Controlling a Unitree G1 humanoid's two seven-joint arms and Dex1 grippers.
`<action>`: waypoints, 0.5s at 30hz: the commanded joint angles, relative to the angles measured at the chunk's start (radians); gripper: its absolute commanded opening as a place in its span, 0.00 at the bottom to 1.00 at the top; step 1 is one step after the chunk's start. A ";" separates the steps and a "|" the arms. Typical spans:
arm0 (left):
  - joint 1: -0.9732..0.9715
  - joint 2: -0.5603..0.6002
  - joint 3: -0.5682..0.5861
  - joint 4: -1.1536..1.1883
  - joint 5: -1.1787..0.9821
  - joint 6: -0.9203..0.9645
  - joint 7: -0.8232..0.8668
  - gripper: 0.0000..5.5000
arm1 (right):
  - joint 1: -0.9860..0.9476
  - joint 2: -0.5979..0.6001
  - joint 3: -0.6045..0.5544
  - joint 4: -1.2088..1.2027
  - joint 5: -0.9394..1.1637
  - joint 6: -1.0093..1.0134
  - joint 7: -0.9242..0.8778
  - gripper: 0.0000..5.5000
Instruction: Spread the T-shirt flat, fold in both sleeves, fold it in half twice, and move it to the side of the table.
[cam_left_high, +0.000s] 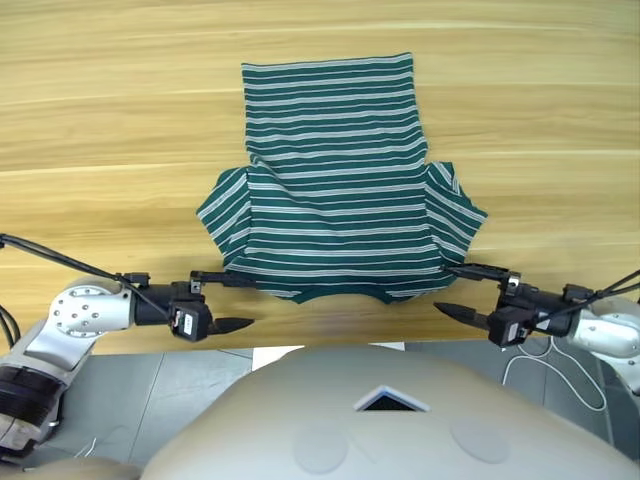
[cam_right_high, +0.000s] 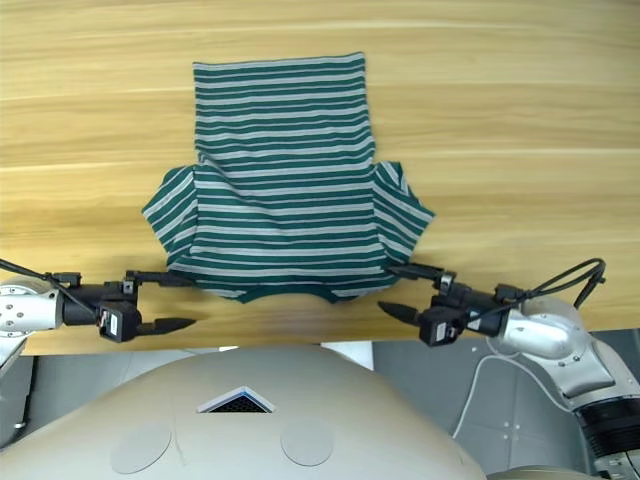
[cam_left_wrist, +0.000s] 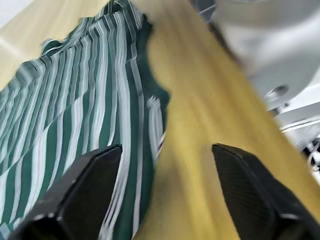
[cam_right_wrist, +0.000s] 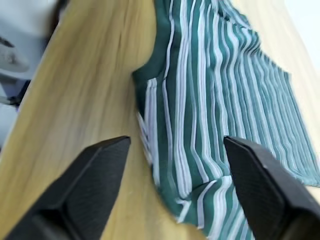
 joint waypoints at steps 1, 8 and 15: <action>-0.058 -0.002 0.133 0.098 0.097 -0.009 0.097 0.65 | 0.042 -0.041 -0.061 -0.059 0.118 -0.069 0.012 0.74; -0.105 -0.004 0.251 0.204 0.286 -0.030 0.241 0.65 | 0.031 -0.010 -0.081 -0.067 0.143 -0.058 0.015 0.74; -0.182 -0.103 0.155 0.177 0.266 -0.051 0.232 0.65 | -0.048 0.044 -0.046 -0.051 0.092 0.002 0.022 0.74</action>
